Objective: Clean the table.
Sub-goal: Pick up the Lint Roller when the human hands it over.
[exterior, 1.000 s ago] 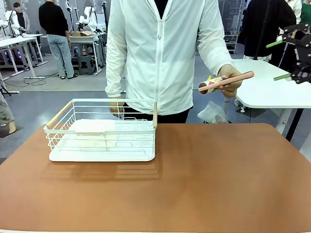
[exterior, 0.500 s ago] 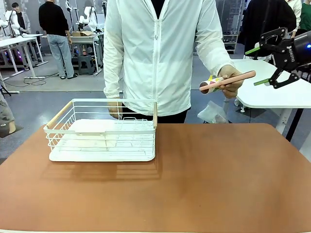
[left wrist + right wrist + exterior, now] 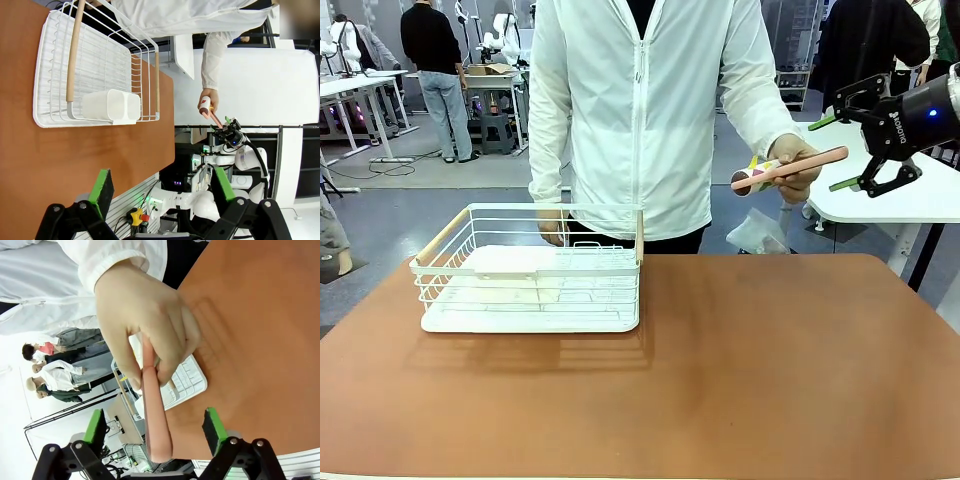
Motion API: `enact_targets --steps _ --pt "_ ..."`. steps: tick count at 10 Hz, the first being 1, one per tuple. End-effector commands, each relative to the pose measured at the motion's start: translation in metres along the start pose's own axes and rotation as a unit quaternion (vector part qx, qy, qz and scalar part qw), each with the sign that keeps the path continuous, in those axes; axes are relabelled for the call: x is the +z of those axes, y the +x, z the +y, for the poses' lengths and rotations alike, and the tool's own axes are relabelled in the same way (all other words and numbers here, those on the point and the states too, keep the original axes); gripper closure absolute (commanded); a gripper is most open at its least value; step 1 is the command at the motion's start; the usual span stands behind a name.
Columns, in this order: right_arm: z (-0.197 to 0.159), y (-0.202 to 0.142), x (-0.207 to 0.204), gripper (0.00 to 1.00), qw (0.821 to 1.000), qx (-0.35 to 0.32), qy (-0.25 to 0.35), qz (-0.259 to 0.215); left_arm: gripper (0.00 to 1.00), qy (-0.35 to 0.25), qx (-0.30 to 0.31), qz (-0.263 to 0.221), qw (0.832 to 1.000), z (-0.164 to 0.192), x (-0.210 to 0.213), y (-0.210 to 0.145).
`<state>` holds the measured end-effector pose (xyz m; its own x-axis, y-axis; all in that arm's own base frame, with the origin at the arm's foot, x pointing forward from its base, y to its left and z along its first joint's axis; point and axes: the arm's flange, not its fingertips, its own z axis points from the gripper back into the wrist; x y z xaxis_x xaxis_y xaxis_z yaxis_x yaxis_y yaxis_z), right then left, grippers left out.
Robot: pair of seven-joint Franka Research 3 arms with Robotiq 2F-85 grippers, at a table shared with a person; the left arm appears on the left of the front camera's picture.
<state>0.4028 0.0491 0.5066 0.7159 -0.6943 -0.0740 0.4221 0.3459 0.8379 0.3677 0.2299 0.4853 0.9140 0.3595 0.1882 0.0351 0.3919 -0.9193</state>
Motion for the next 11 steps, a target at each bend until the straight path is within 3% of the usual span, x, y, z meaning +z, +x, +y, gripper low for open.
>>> enact_targets --steps 1,7,8,9,10,11 --pt "-0.006 -0.003 -0.013 0.00 1.000 0.010 0.015 -0.016 0.00 -0.003 -0.001 0.001 1.000 0.000 0.002 -0.002" --pt "-0.007 -0.002 -0.029 0.00 0.999 0.015 0.014 -0.030 0.00 -0.003 -0.001 0.001 1.000 0.000 0.002 -0.002" --pt "-0.008 0.000 -0.029 0.21 0.999 0.016 0.016 -0.028 0.00 -0.003 -0.001 0.001 1.000 0.000 0.002 -0.002" --pt "-0.007 0.001 -0.030 0.60 0.999 0.016 0.021 -0.028 0.00 -0.003 -0.001 0.001 1.000 0.000 0.002 -0.002" --pt "-0.007 0.002 -0.031 0.81 0.999 0.015 0.021 -0.029 0.00 -0.003 -0.001 0.001 1.000 0.000 0.002 -0.002" --pt "-0.007 0.003 -0.032 0.66 0.999 0.016 0.019 -0.029 0.00 -0.003 -0.001 0.001 1.000 0.000 0.002 -0.002"
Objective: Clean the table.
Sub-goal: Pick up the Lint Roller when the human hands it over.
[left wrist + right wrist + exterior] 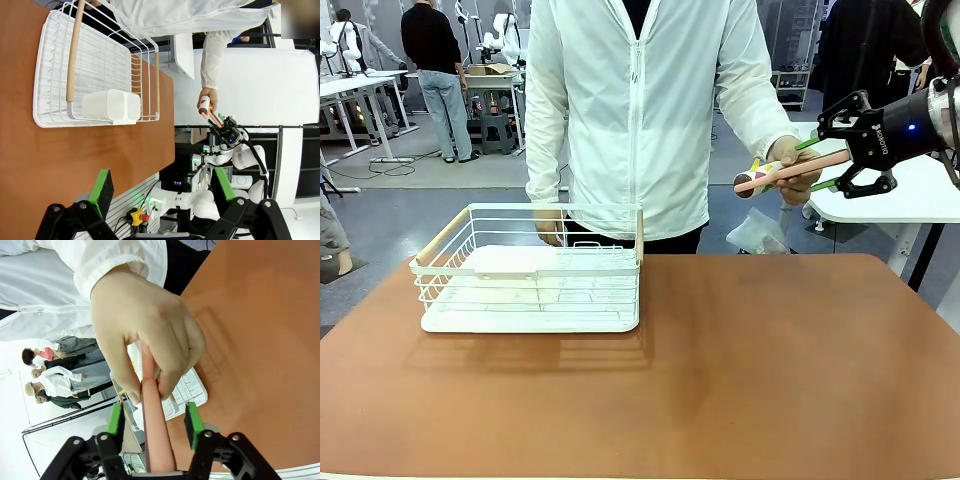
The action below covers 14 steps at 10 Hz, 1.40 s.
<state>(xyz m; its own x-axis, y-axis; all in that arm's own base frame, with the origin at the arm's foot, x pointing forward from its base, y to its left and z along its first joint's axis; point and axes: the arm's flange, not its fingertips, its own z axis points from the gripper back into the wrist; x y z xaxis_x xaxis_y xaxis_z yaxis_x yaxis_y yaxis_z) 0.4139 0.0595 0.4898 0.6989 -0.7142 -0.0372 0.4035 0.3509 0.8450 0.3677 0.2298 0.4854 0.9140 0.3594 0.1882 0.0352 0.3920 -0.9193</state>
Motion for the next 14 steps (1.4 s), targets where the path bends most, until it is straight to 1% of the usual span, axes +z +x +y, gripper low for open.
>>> enact_targets --steps 1,6,8,9,14 --pt "-0.0021 0.0022 -0.0097 1.00 1.000 0.005 0.013 -0.009 0.00 -0.003 -0.001 0.001 1.000 0.0000 0.0021 -0.0021" --pt "-0.0013 0.0026 -0.0077 1.00 1.000 0.004 0.018 -0.009 0.00 -0.003 -0.001 0.001 1.000 0.0000 0.0021 -0.0021" --pt "-0.0018 0.0085 -0.0031 1.00 1.000 -0.002 0.020 -0.012 0.00 -0.003 -0.001 0.001 1.000 0.0000 0.0021 -0.0021" --pt "0.0009 0.0035 -0.0013 1.00 1.000 -0.001 0.002 -0.003 0.00 -0.003 -0.001 0.001 1.000 0.0000 0.0021 -0.0021" --pt "0.0009 0.0035 -0.0013 1.00 1.000 -0.001 0.002 -0.003 0.00 -0.003 -0.001 0.001 1.000 0.0000 0.0021 -0.0021"
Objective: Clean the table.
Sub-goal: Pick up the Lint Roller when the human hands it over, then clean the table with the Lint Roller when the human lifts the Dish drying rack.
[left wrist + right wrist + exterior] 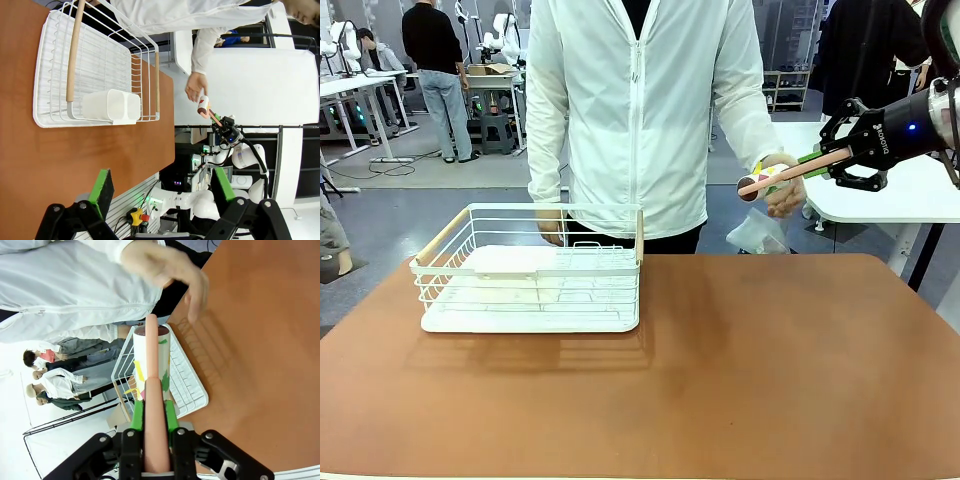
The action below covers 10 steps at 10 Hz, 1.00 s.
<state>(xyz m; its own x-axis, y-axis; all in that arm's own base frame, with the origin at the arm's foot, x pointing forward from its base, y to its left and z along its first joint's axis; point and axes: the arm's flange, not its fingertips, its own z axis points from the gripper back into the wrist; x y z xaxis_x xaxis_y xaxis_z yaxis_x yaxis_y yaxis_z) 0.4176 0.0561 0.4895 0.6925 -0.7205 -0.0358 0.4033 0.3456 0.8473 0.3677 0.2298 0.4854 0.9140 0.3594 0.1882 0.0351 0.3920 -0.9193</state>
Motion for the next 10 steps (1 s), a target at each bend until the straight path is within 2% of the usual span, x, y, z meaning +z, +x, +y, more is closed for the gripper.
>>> enact_targets --steps 1,10 --pt "0.0009 -0.0016 -0.0010 1.00 1.000 0.001 0.000 0.001 0.00 -0.003 -0.001 0.001 1.000 0.0000 0.0021 -0.0021" --pt "0.0009 -0.0016 -0.0010 1.00 1.000 0.001 0.000 0.001 0.00 -0.003 -0.001 0.001 1.000 0.0000 0.0021 -0.0021"
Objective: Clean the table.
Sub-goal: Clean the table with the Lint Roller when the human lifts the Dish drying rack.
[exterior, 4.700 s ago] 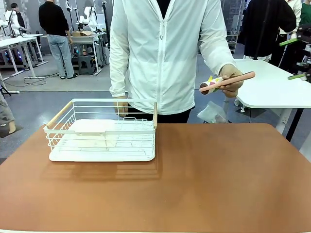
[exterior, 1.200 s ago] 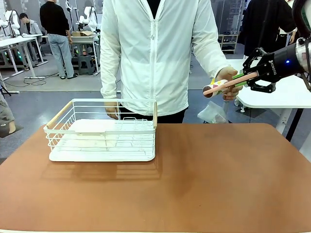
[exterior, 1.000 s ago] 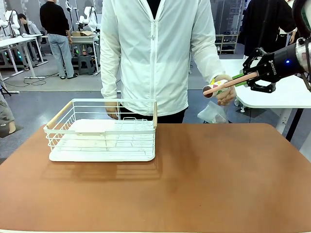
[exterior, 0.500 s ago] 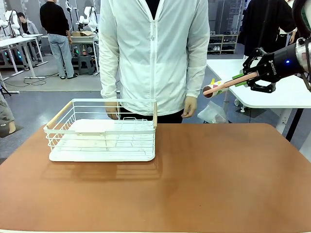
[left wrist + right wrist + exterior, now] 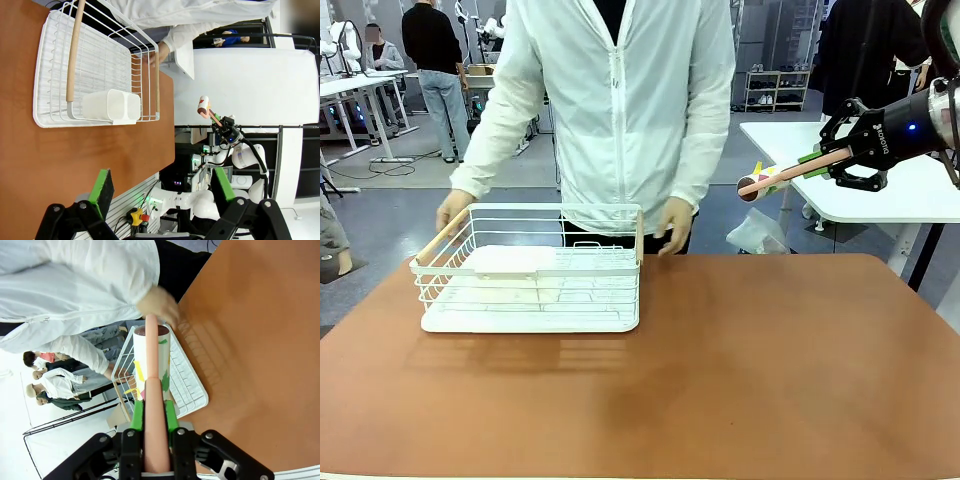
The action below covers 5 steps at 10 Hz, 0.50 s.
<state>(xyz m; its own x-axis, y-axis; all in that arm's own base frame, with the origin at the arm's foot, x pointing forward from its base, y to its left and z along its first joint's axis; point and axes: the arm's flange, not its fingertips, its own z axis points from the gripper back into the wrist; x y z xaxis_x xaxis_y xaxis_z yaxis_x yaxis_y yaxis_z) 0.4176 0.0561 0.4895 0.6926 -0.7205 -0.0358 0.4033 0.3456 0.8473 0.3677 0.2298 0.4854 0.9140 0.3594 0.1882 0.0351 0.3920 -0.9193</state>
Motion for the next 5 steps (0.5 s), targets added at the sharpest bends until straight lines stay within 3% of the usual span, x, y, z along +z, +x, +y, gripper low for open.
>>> enact_targets --steps 1,5 --pt "0.0009 -0.0016 -0.0010 1.00 1.000 0.001 0.000 0.001 0.00 -0.003 -0.001 0.001 1.000 0.0000 0.0021 -0.0021" --pt "0.0009 -0.0016 -0.0010 1.00 1.000 0.001 0.000 0.001 0.00 -0.003 -0.001 0.001 1.000 0.0000 0.0021 -0.0021"
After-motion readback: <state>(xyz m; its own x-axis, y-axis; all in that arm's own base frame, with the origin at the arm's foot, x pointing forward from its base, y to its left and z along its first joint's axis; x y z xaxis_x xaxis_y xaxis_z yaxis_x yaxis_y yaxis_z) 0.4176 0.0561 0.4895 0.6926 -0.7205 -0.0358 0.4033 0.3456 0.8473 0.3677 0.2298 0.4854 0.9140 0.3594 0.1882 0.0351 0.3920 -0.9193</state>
